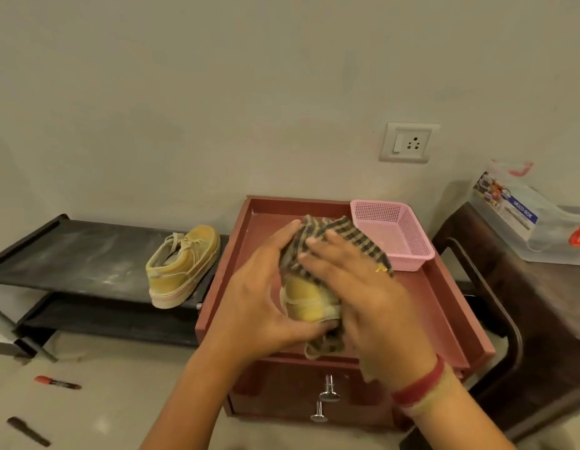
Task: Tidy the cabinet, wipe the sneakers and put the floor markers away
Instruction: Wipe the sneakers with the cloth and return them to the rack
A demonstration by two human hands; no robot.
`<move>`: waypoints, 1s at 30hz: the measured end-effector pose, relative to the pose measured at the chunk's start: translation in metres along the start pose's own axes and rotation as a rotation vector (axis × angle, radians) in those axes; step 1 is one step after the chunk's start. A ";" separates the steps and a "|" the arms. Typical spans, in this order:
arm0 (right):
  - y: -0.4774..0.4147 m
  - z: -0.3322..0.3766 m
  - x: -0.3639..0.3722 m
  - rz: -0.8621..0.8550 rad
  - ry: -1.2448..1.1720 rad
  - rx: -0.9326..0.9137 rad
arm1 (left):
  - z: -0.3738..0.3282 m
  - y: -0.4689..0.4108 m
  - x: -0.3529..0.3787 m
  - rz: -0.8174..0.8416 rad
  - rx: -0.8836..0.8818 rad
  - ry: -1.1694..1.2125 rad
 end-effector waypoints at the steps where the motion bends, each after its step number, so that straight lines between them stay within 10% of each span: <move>1: -0.001 -0.007 -0.001 -0.025 -0.037 0.066 | -0.002 -0.001 0.001 -0.003 -0.001 0.004; 30: -0.004 -0.003 0.030 0.029 -0.183 0.137 | 0.030 0.018 -0.043 -0.088 -0.085 0.006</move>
Point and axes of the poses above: each hand's wrist, its own y-axis away from the middle knuckle, its own x-axis out of the palm, z = x × y, the point moved 6 cm from there along -y, towards the middle knuckle, and after that the axes turned 15 degrees about -z, right-handed, at the moved point
